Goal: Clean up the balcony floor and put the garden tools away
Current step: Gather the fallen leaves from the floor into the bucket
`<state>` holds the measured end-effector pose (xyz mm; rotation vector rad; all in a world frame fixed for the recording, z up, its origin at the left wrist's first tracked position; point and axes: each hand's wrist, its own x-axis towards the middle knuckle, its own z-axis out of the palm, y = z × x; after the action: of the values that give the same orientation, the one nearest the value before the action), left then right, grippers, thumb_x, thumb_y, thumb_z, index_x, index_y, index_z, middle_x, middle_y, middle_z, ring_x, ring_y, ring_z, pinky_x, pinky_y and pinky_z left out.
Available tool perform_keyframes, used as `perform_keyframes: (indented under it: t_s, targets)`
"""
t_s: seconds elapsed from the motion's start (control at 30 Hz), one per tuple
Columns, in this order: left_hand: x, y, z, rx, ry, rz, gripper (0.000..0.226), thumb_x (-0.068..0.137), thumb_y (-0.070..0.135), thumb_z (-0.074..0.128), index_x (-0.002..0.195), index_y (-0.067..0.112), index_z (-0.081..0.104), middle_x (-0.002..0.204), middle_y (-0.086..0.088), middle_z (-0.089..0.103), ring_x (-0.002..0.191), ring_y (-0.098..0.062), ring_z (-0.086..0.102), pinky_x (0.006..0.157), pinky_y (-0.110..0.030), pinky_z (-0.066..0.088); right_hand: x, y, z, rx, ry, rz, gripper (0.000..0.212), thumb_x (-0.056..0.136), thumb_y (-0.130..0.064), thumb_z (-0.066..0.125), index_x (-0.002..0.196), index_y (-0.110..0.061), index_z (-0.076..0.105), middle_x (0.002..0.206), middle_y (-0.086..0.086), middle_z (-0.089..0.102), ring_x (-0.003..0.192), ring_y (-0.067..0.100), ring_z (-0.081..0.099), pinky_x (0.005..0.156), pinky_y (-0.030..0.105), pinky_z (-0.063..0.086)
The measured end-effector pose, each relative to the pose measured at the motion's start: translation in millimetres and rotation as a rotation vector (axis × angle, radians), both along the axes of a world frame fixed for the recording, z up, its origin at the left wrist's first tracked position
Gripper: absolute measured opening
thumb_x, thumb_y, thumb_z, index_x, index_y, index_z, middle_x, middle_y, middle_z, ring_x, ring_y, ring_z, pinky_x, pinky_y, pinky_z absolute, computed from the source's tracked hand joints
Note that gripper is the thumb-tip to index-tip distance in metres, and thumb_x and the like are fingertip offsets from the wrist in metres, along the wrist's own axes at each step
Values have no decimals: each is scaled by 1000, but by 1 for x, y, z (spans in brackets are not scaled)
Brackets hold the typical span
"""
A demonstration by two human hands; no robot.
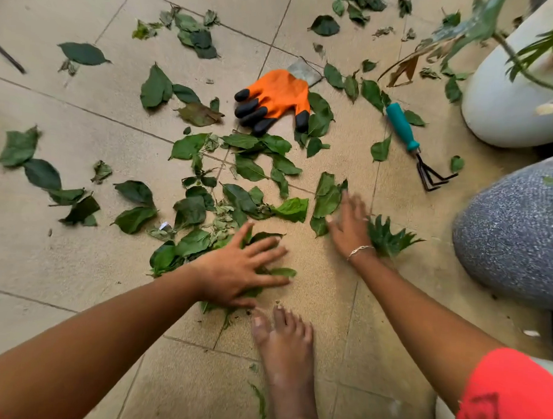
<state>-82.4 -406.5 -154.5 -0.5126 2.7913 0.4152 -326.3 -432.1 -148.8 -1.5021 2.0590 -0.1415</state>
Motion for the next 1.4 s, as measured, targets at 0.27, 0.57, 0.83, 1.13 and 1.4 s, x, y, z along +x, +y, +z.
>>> perform_keyframes:
  t_s: [0.27,0.57,0.83,1.13,1.4]
  targets:
    - [31,-5,6,-155,-124,351,57,98,49,19,149,24,22,158,-13,1,143,-32,-5,104,-73,-4,42,-31,-5,-141,-90,47,70,93,-26,53,148,-13,13,156,14,0,144,28,4,114,37,13]
    - [89,20,18,-8,-89,1135,128,46,92,22,143,25,-26,157,-6,-21,145,-26,-16,113,-55,-3,84,-32,6,-181,-24,615,90,78,-45,67,148,-20,16,156,8,8,144,25,9,113,39,20]
    - [100,35,-6,151,-60,1286,139,63,77,60,135,11,-39,153,-15,-28,142,-30,-22,118,-44,-7,102,-37,-5,75,156,865,131,55,-67,71,138,-34,-24,153,10,-23,143,30,-12,116,46,-2]
    - [69,29,-6,195,441,1474,89,86,19,64,151,9,3,156,-9,22,142,-23,25,116,-36,22,179,-15,-13,-171,232,1123,100,80,-49,62,144,-35,-13,156,12,5,137,36,21,109,53,20]
    - [70,24,3,306,692,1653,79,88,3,57,150,24,13,125,-3,57,111,-19,57,95,-31,46,187,-43,-14,-278,-146,825,26,68,13,57,89,0,68,105,19,59,93,37,56,74,37,48]
